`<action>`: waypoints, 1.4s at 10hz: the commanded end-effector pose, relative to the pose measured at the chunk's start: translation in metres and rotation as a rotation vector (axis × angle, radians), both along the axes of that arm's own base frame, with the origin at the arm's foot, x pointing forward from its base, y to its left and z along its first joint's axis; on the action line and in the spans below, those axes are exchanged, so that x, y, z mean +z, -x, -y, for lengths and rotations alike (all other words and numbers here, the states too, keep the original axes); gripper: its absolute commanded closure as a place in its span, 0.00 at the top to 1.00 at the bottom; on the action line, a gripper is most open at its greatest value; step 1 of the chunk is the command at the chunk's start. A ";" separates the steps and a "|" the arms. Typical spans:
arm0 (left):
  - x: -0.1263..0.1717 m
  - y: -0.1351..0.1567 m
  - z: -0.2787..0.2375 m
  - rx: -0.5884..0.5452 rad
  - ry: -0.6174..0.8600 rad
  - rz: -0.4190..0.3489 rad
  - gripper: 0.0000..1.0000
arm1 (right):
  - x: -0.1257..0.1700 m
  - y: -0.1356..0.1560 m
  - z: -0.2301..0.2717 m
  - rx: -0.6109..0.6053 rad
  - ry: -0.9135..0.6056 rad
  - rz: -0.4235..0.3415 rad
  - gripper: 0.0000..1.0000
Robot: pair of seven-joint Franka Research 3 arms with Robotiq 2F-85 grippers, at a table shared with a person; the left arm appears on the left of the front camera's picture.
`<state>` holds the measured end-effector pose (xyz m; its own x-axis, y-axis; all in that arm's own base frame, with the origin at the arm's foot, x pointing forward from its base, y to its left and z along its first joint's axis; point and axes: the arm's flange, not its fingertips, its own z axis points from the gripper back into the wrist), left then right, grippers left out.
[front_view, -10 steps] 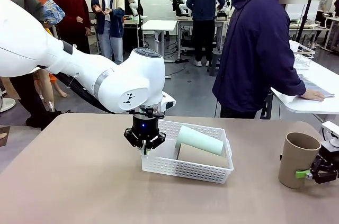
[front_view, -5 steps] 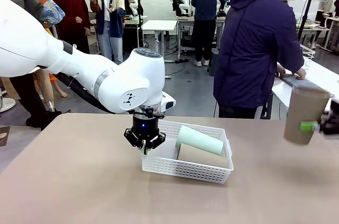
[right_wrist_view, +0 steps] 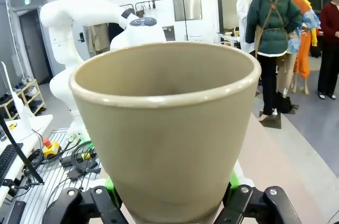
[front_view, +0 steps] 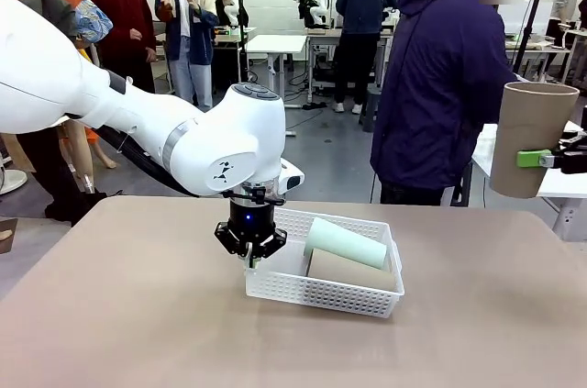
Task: Clean and organize the cups into the basket.
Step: Pick up the Reusable plastic cup from the right side of the table and stack it inside the Organizing basket in the center of the table.
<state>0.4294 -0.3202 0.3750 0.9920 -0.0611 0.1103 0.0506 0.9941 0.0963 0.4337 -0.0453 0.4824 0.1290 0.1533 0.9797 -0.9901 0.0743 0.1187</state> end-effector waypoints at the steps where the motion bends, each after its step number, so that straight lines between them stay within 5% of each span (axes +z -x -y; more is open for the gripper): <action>1: 0.001 0.000 0.000 -0.002 0.001 0.003 0.00 | -0.008 -0.001 0.005 0.025 -0.017 -0.002 0.00; 3: 0.001 0.000 0.000 -0.002 0.001 0.003 0.00 | -0.008 -0.001 0.005 0.025 -0.017 -0.002 0.00; 4: 0.001 0.000 0.000 -0.002 0.001 0.003 0.00 | -0.009 -0.001 0.003 0.005 -0.008 -0.016 0.82; 5: 0.001 0.000 0.000 -0.002 0.001 0.003 0.00 | 0.029 0.009 -0.041 0.027 0.218 0.075 0.82; 6: 0.001 0.000 0.000 -0.002 0.001 0.003 0.00 | 0.056 0.003 -0.079 0.041 0.337 0.076 0.82; 8: 0.001 0.000 0.000 -0.002 0.001 0.003 0.00 | 0.076 -0.023 -0.148 0.058 0.534 -0.024 0.82; 10: 0.001 0.000 0.000 -0.002 0.001 0.003 0.00 | 0.058 -0.038 -0.212 0.063 0.720 -0.163 0.82; 14: 0.001 0.000 0.000 -0.002 0.001 0.003 0.00 | -0.002 -0.053 -0.272 0.145 0.881 -0.217 0.82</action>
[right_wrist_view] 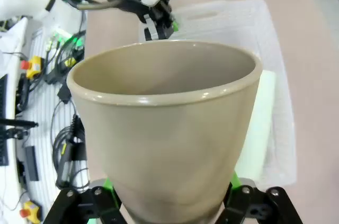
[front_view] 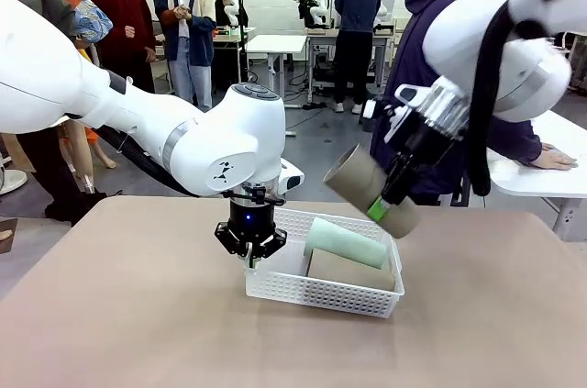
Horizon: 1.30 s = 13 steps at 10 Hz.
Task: Clean and organize the cups into the basket.
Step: Pick up the Reusable plastic cup from the right side of the table and stack it inside the Organizing basket in the center of the table.
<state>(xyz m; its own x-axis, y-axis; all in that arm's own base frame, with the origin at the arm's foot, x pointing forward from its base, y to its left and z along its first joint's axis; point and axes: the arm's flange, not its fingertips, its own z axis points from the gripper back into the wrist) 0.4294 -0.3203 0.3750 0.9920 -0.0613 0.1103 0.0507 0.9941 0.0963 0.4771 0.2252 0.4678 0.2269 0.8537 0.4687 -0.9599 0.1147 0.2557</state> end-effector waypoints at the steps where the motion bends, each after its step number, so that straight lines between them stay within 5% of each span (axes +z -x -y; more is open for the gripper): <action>1: 0.001 0.000 0.000 -0.001 0.001 0.003 0.00 | -0.001 -0.014 -0.003 0.025 0.021 -0.009 0.82; 11: 0.001 0.000 0.000 -0.001 0.001 0.003 0.00 | -0.088 -0.041 -0.030 0.139 0.040 -0.021 0.82; 12: 0.001 0.000 0.000 -0.001 0.001 0.003 0.00 | -0.090 -0.042 -0.028 0.127 0.036 -0.028 1.00; 13: 0.001 0.000 0.000 -0.001 0.001 0.003 0.00 | -0.091 -0.043 -0.029 0.129 0.034 -0.029 1.00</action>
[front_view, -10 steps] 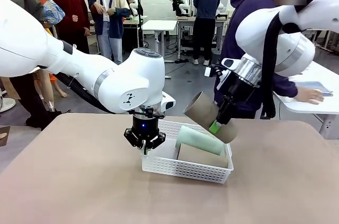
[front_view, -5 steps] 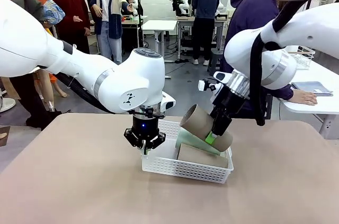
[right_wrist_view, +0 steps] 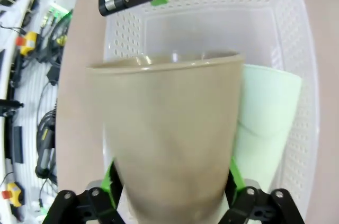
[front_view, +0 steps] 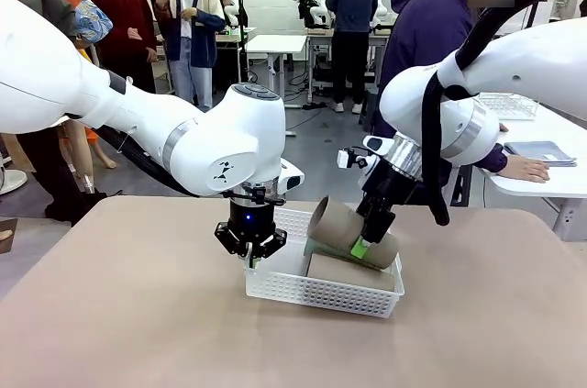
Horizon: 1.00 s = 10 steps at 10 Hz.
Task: Clean and organize the cups into the basket.
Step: Pick up the Reusable plastic cup from the right side of the table and stack it inside the Organizing basket in the center of the table.
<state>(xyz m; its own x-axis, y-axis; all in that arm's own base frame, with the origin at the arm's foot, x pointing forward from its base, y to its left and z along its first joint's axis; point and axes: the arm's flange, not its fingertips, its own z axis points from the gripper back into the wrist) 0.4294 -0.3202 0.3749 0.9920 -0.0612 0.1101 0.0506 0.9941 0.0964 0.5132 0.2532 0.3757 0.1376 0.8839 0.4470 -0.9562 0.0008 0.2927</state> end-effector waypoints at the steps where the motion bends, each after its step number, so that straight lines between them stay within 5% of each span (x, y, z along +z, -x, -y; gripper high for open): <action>1: 0.001 0.000 0.000 -0.001 0.001 0.004 0.00 | 0.003 -0.005 -0.002 0.010 0.014 0.017 1.00; 3: 0.001 0.000 0.000 -0.001 0.001 0.004 0.00 | 0.013 -0.002 0.001 0.014 -0.005 0.036 1.00; 5: 0.001 0.000 0.000 -0.001 0.001 0.004 0.00 | 0.059 0.005 0.031 0.011 -0.150 0.100 1.00; 7: 0.001 0.000 0.000 -0.001 0.001 0.004 0.00 | 0.109 0.018 0.107 -0.056 -0.393 0.138 1.00; 10: 0.001 0.000 0.000 -0.001 0.001 0.004 0.00 | 0.113 0.053 0.215 -0.105 -0.610 0.154 1.00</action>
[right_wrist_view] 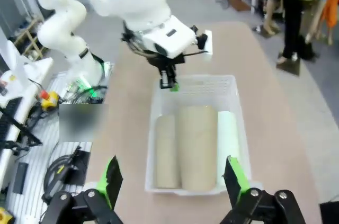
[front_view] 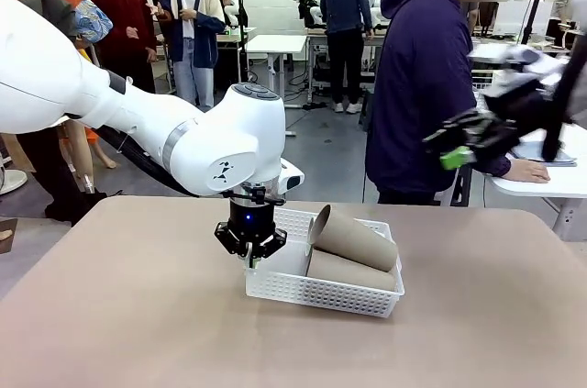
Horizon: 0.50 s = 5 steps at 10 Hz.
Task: Clean and organize the cups into the basket.
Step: Pick up the Reusable plastic cup from the right side of the table and stack it inside the Organizing basket in the center of the table.
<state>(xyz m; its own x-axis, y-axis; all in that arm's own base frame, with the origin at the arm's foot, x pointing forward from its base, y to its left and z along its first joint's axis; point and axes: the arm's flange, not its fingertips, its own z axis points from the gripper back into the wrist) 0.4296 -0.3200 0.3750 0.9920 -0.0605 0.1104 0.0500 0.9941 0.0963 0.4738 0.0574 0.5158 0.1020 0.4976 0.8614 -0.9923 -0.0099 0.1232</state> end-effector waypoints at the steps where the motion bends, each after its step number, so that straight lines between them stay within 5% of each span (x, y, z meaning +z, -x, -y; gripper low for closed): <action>1: 0.001 0.001 0.000 -0.002 0.001 0.003 0.00 | -0.030 0.028 0.049 -0.002 -0.103 0.023 1.00; 5: 0.001 0.001 0.000 -0.002 0.001 0.003 0.00 | -0.070 0.072 0.123 -0.114 -0.230 0.104 1.00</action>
